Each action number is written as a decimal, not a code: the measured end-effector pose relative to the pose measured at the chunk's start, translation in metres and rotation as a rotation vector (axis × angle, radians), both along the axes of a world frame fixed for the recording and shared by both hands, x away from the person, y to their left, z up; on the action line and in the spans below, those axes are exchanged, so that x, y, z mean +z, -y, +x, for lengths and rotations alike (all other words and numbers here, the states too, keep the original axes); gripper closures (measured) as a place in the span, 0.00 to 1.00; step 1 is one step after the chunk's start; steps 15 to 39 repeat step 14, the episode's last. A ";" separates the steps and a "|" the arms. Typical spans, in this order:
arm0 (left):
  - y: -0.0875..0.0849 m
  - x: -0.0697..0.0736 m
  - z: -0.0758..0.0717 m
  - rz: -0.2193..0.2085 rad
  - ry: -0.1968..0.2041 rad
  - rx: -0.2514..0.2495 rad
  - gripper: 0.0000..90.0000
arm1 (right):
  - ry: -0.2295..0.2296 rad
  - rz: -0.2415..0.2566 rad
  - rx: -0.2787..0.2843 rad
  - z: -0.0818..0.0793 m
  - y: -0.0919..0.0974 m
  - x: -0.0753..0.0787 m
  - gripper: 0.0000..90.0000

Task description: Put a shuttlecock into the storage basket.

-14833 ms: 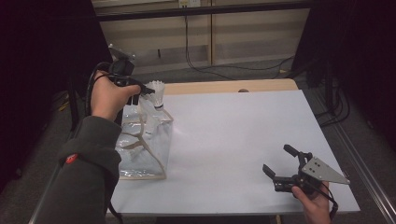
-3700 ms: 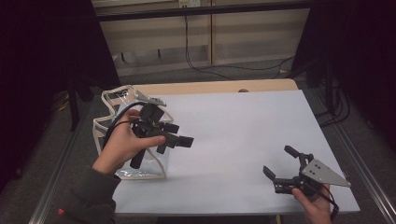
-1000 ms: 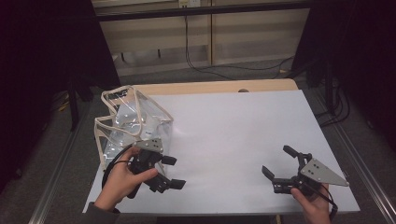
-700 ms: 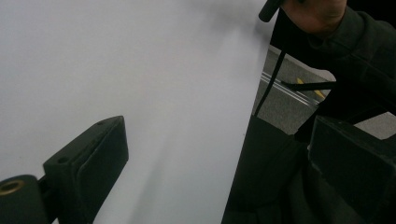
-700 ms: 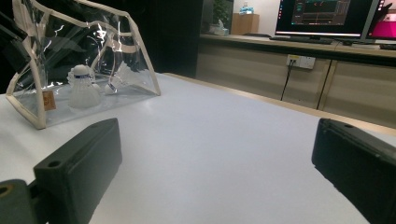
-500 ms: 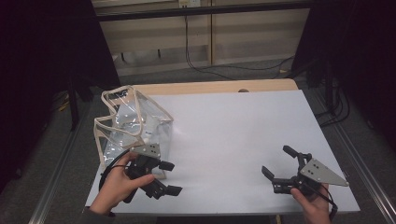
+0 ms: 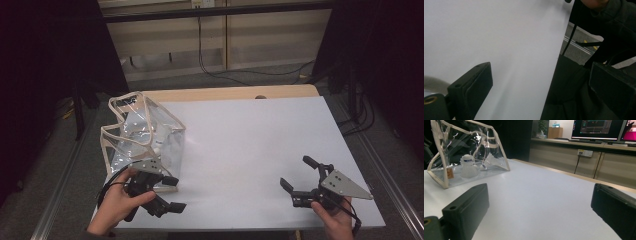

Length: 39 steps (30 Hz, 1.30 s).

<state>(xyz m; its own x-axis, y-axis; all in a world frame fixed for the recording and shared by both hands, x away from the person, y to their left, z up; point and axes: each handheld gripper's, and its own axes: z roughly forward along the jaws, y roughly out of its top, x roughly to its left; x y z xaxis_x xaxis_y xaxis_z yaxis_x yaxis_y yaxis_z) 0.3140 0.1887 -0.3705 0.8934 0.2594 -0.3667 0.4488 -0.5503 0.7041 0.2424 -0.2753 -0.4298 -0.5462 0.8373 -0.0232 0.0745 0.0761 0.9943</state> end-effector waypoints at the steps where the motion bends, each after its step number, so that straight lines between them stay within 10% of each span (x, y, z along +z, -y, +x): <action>1: -0.002 -0.001 0.000 -0.003 0.002 0.004 0.05 | 0.001 0.000 0.001 0.000 0.000 0.000 0.02; 39: -0.023 -0.008 0.002 -0.026 0.019 0.041 0.06 | -0.005 -0.005 0.000 0.001 -0.001 -0.001 0.02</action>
